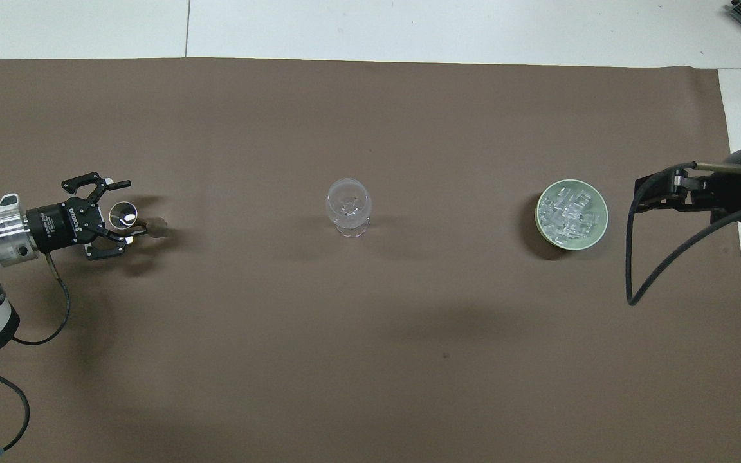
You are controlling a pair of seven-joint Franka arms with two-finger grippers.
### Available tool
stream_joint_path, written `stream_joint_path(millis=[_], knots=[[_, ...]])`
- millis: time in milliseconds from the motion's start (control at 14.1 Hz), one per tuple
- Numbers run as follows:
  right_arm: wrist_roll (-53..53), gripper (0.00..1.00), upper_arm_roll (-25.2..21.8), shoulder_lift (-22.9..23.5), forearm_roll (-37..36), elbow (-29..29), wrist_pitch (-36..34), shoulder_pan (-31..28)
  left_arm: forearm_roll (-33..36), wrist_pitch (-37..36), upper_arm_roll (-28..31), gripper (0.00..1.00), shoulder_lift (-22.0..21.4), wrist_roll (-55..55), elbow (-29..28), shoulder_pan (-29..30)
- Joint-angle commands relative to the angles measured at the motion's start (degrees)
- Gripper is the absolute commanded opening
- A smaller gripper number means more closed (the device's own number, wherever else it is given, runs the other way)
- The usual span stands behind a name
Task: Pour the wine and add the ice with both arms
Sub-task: 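Close the left gripper on the small dark bottle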
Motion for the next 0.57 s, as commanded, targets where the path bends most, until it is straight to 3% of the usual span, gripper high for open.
stream_joint_path(millis=[0,354,496], knots=[[-1.47,1.00,0.48,-1.20,1.23,-1.30,-0.06,-1.13,-1.96,1.65,0.52,1.00,-0.45,1.33,-1.37,-1.38],[-1.47,1.00,0.48,-1.20,1.23,-1.30,-0.06,-1.13,-2.04,1.65,0.52,1.00,-0.71,1.33,-2.16,-1.38],[-1.47,1.00,0.48,-1.20,1.23,-1.30,-0.06,-1.13,-2.04,1.56,0.52,0.91,-0.72,1.25,-2.17,-1.38]])
